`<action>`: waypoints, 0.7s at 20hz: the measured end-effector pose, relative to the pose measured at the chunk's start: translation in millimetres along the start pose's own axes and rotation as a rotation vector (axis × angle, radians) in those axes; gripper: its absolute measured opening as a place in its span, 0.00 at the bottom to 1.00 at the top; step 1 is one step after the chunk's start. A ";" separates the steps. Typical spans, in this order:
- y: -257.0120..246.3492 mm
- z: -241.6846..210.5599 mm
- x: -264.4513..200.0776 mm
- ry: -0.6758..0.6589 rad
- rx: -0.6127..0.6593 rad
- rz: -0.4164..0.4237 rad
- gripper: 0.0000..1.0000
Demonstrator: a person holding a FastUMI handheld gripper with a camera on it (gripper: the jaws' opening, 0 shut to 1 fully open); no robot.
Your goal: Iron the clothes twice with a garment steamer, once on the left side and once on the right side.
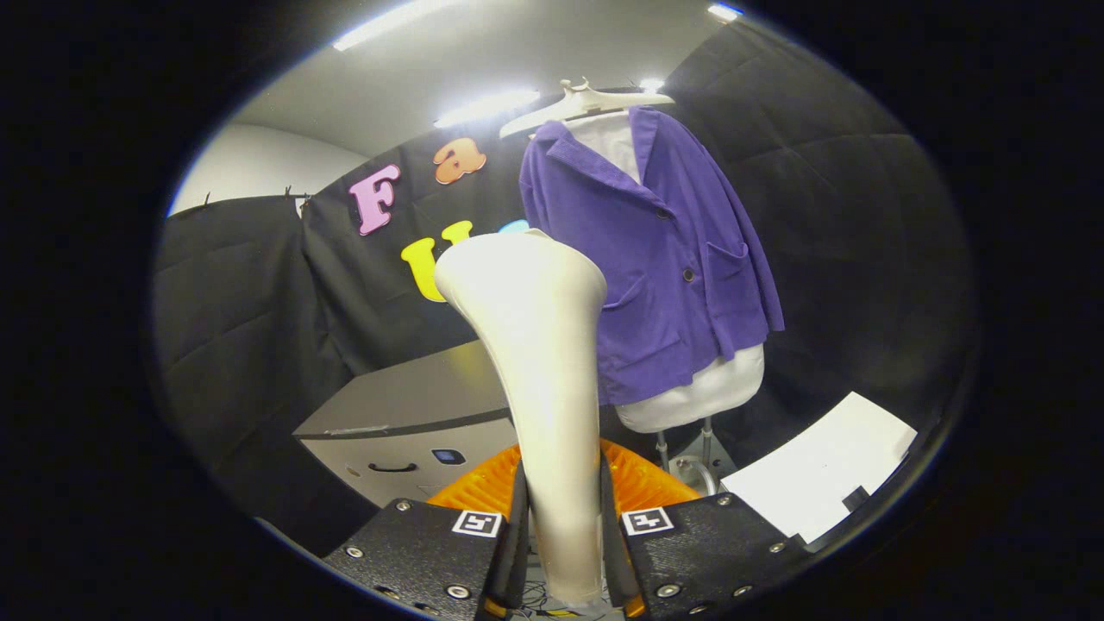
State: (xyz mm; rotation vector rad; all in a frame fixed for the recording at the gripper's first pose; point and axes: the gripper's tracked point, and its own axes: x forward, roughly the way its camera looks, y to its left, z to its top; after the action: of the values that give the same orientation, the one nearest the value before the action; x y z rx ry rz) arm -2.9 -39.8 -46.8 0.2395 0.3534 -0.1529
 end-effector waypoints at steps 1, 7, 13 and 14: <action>9.0 4.8 -5.4 -0.010 -0.015 0.014 0.36; 49.9 24.4 -16.7 -0.029 -0.057 0.076 0.36; 76.8 21.9 -10.4 -0.024 -0.092 0.126 0.36; 80.4 23.1 -7.1 -0.023 -0.097 0.131 0.36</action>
State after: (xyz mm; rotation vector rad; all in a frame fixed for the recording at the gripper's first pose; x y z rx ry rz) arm 13.3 32.2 -6.8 0.1648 0.3206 -0.0091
